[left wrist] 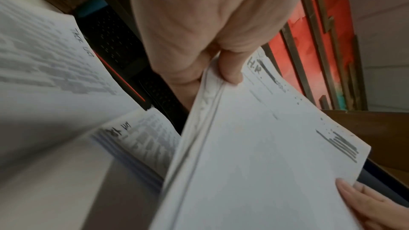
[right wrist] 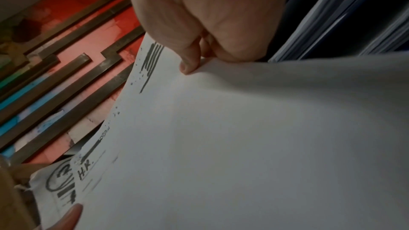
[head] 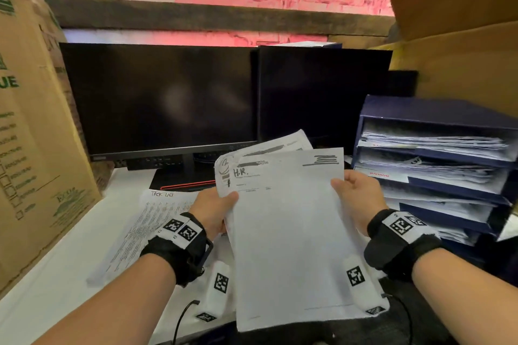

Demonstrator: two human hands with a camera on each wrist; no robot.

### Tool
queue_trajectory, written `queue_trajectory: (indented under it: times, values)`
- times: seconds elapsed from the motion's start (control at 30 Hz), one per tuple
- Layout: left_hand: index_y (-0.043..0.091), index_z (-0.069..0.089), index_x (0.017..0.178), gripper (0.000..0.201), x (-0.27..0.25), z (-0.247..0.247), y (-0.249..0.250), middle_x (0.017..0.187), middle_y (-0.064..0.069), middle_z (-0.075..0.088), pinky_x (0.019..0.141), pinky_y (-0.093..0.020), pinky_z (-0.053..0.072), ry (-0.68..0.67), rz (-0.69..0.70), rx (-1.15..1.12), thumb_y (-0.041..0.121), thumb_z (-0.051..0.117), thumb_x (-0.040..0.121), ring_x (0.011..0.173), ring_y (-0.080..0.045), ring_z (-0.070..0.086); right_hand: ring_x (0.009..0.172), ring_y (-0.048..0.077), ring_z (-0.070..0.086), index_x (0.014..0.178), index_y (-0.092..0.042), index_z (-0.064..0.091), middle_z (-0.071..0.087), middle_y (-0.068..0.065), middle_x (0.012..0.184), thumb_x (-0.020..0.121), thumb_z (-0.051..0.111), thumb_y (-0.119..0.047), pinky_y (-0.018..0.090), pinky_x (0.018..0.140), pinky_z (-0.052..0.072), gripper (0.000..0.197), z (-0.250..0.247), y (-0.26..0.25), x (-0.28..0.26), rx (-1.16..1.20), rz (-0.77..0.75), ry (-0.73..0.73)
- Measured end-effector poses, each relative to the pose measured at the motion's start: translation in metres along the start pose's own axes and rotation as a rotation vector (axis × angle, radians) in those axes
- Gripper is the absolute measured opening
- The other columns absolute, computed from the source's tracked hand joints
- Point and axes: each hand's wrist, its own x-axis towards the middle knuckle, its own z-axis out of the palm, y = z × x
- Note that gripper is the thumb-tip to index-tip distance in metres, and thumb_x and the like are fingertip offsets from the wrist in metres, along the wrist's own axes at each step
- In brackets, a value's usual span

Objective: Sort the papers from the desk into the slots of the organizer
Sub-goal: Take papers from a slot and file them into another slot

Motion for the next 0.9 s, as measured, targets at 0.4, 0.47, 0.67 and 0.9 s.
queue_trajectory:
  times: [0.4, 0.47, 0.67, 0.9]
  values:
    - [0.012, 0.068, 0.103, 0.016, -0.017, 0.045, -0.02, 0.094, -0.01, 0.074, 0.076, -0.042, 0.058, -0.114, -0.044, 0.132, 0.007, 0.056, 0.092, 0.086, -0.028, 0.07, 0.087, 0.023, 0.071, 0.09, -0.019, 0.072, 0.075, 0.001, 0.093, 0.087, 0.062, -0.011, 0.043, 0.085, 0.057, 0.013, -0.06, 0.028, -0.03, -0.144, 0.191, -0.136]
    - [0.01, 0.068, 0.103, 0.016, -0.019, 0.057, -0.02, 0.096, -0.012, 0.074, 0.077, -0.044, 0.058, -0.187, -0.052, 0.17, 0.01, 0.056, 0.094, 0.087, -0.03, 0.07, 0.086, 0.028, 0.071, 0.084, -0.017, 0.072, 0.075, 0.005, 0.091, 0.086, 0.063, -0.01, 0.046, 0.085, 0.057, 0.011, -0.073, 0.039, -0.029, -0.151, 0.249, -0.071]
    - [0.007, 0.069, 0.098, 0.014, -0.006, 0.094, -0.031, 0.097, -0.01, 0.073, 0.083, -0.042, 0.057, -0.257, -0.016, 0.419, 0.016, 0.061, 0.09, 0.089, -0.026, 0.07, 0.093, 0.034, 0.067, 0.092, -0.007, 0.071, 0.072, 0.013, 0.1, 0.086, 0.06, -0.004, 0.046, 0.09, 0.054, 0.013, -0.122, 0.066, -0.031, -0.241, 0.349, 0.061]
    - [0.004, 0.07, 0.104, 0.018, 0.003, 0.143, -0.051, 0.102, -0.006, 0.071, 0.087, -0.03, 0.053, -0.408, 0.051, 0.701, 0.012, 0.065, 0.088, 0.095, -0.021, 0.066, 0.08, 0.03, 0.066, 0.091, 0.003, 0.068, 0.071, 0.018, 0.094, 0.087, 0.06, -0.005, 0.033, 0.07, 0.053, 0.011, -0.184, 0.092, -0.043, -0.333, 0.51, 0.152]
